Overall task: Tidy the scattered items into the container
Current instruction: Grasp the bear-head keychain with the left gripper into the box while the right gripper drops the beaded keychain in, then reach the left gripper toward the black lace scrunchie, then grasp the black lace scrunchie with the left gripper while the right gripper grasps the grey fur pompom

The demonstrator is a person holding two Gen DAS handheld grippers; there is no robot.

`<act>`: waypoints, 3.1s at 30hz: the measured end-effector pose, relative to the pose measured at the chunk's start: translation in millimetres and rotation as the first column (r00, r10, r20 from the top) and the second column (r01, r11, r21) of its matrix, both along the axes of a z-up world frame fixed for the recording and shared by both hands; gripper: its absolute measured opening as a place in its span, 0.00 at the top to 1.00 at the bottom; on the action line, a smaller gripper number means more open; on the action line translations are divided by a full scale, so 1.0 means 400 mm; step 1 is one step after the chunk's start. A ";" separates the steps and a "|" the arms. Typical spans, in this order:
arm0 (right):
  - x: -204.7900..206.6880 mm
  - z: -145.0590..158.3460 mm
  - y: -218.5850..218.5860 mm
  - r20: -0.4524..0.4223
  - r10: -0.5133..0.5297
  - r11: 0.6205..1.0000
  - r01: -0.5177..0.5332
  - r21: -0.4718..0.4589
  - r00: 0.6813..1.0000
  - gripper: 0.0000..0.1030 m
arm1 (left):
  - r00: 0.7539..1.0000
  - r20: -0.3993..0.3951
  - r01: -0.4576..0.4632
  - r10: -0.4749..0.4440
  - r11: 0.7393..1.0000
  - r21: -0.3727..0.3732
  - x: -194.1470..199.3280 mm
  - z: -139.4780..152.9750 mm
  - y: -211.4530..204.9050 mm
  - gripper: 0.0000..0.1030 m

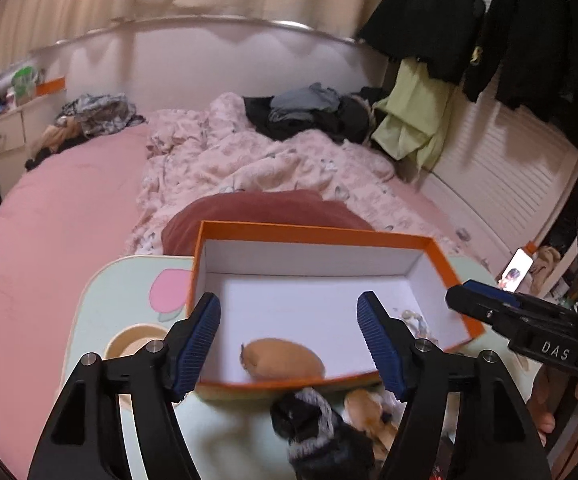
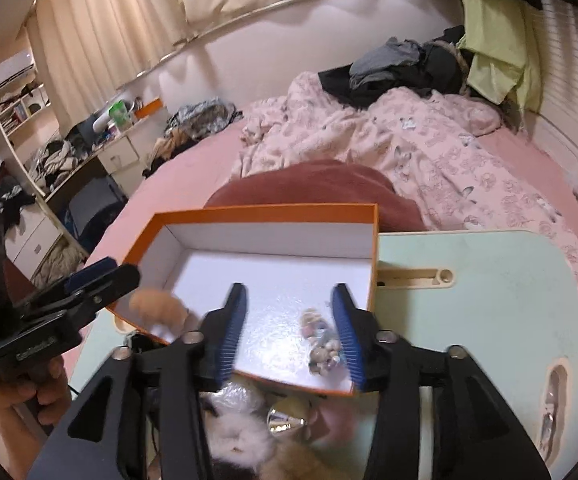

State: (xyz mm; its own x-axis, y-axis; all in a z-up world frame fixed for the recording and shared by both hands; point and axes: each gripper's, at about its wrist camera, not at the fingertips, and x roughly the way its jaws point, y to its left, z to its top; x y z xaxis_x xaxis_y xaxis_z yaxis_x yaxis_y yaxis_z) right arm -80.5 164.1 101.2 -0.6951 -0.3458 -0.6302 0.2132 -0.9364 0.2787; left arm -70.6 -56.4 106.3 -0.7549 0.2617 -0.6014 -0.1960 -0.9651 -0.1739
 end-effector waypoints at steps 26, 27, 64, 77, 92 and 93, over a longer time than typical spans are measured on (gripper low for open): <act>0.351 -0.202 -0.032 0.097 -0.062 0.948 0.028 0.316 0.993 0.13 | 0.993 0.013 -0.113 0.118 0.973 -0.202 0.355 -0.254 0.004 0.00; 0.349 -0.204 -0.028 0.100 -0.067 0.949 0.032 0.314 0.993 0.11 | 0.994 0.011 -0.108 0.113 0.974 -0.201 0.354 -0.252 0.002 0.00; 0.352 -0.203 -0.035 0.114 -0.054 0.949 0.015 0.315 0.992 0.00 | 0.999 0.035 0.036 -0.036 0.999 -0.010 0.222 -0.150 0.058 0.36; 0.354 -0.202 -0.033 0.110 -0.050 0.952 0.015 0.306 0.993 0.00 | 0.996 0.063 0.064 -0.064 0.998 0.009 0.165 -0.176 0.065 0.74; 0.244 -0.134 0.011 0.034 -0.003 0.980 -0.004 0.199 0.999 0.41 | 1.000 0.011 0.009 -0.010 0.996 0.088 0.287 -0.157 -0.065 0.76; 0.230 -0.137 0.009 0.034 -0.003 0.977 -0.004 0.213 0.999 0.42 | 1.000 0.009 0.006 -0.007 0.995 0.097 0.288 -0.159 -0.069 0.76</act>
